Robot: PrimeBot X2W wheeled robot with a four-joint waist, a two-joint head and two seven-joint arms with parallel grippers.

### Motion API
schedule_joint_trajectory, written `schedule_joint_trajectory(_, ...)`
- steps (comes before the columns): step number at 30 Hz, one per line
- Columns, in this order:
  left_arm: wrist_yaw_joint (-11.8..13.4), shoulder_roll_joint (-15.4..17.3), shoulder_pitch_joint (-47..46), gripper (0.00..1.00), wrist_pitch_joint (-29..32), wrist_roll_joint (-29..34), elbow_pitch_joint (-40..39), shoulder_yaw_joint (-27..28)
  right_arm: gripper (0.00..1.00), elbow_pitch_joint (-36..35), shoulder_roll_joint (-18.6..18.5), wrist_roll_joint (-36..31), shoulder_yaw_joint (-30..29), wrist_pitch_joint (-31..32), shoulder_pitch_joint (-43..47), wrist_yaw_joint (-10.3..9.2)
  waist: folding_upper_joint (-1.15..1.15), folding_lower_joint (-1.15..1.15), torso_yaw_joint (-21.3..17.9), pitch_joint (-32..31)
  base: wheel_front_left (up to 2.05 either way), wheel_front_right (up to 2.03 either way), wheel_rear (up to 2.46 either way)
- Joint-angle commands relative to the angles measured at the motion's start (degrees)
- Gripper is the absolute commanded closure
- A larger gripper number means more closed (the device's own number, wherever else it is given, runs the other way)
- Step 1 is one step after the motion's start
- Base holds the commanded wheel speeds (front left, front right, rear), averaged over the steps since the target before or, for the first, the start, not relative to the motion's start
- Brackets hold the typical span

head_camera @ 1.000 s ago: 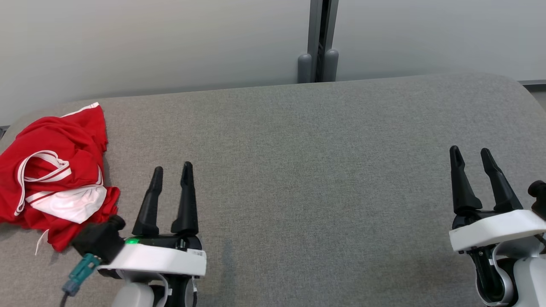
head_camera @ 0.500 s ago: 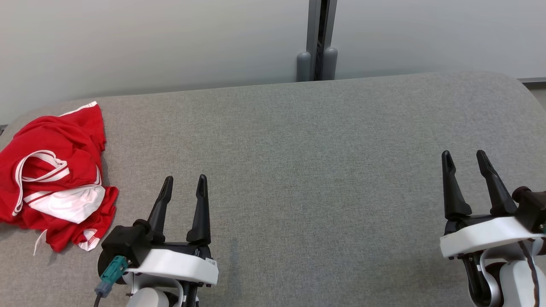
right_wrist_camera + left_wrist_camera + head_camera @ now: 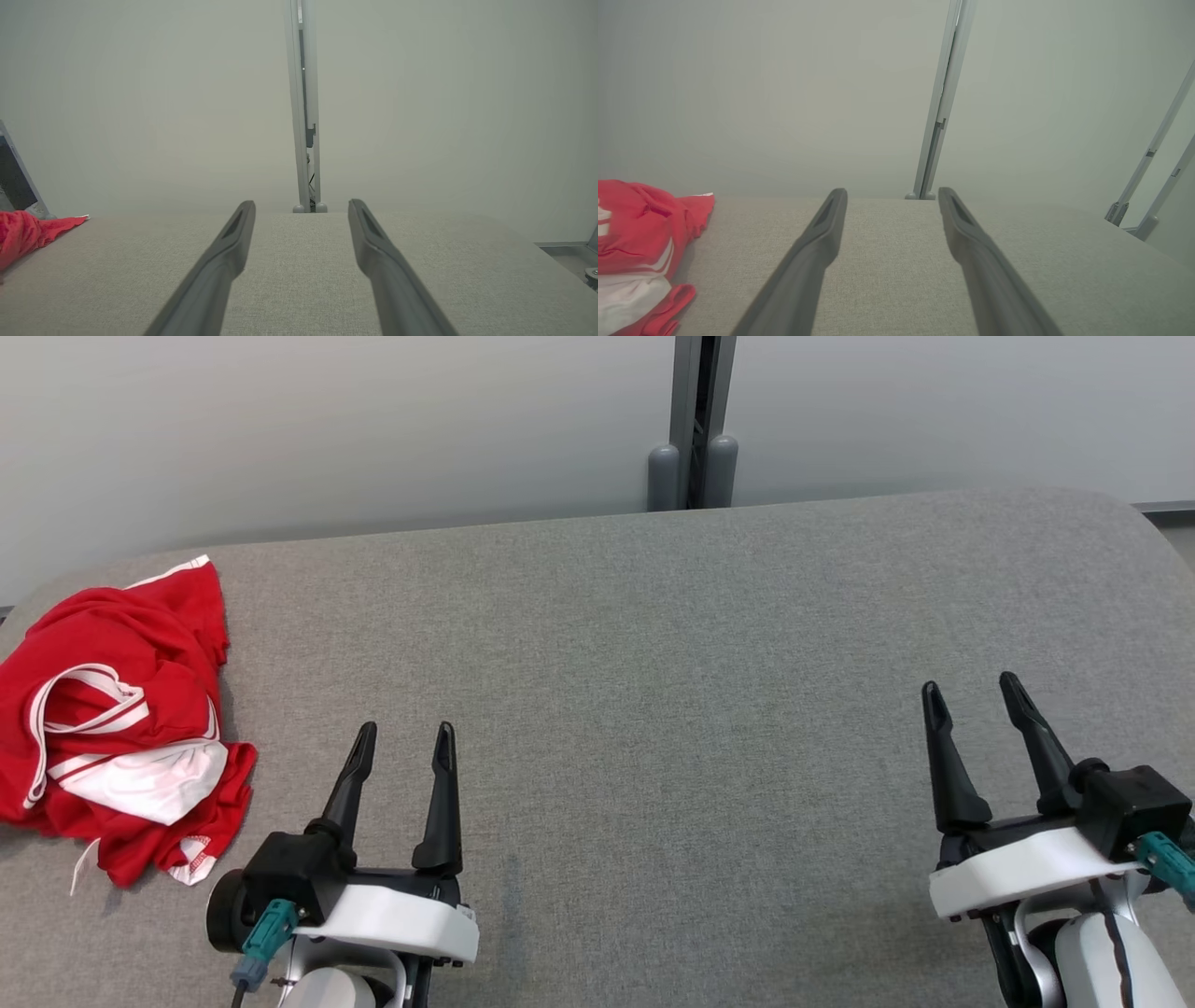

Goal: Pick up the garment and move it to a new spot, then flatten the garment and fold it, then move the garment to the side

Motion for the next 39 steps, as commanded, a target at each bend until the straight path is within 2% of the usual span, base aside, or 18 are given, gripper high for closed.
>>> schedule_joint_trajectory(1,0.4,0.3,0.2,0.0,-0.2,1.2,-0.4,0.3,0.0,-0.2,-0.5,-1.4,0.5,-1.0,-0.3,0.09,0.0,0.0,-0.1,-0.1,0.0,0.0,0.0)
schedule_joint_trajectory(20,-0.2,0.3,1.4,0.0,-0.4,2.3,1.1,1.2,0.0,2.7,-0.7,0.6,2.5,-4.7,-0.2,0.07,0.0,0.0,-0.4,-0.3,0.0,0.0,0.0)
schedule_joint_trajectory(27,-0.9,0.3,1.2,0.0,-0.4,0.8,2.3,1.5,0.0,5.1,-0.7,2.9,2.8,-4.5,-0.9,0.06,0.0,0.0,-0.5,-0.2,0.0,0.0,0.0)
schedule_joint_trajectory(39,-0.6,0.3,0.6,0.0,-0.4,0.2,2.9,1.4,0.0,5.8,-0.7,2.8,2.5,-4.5,-1.1,0.06,0.0,0.0,-0.3,-0.3,0.0,0.0,0.0)
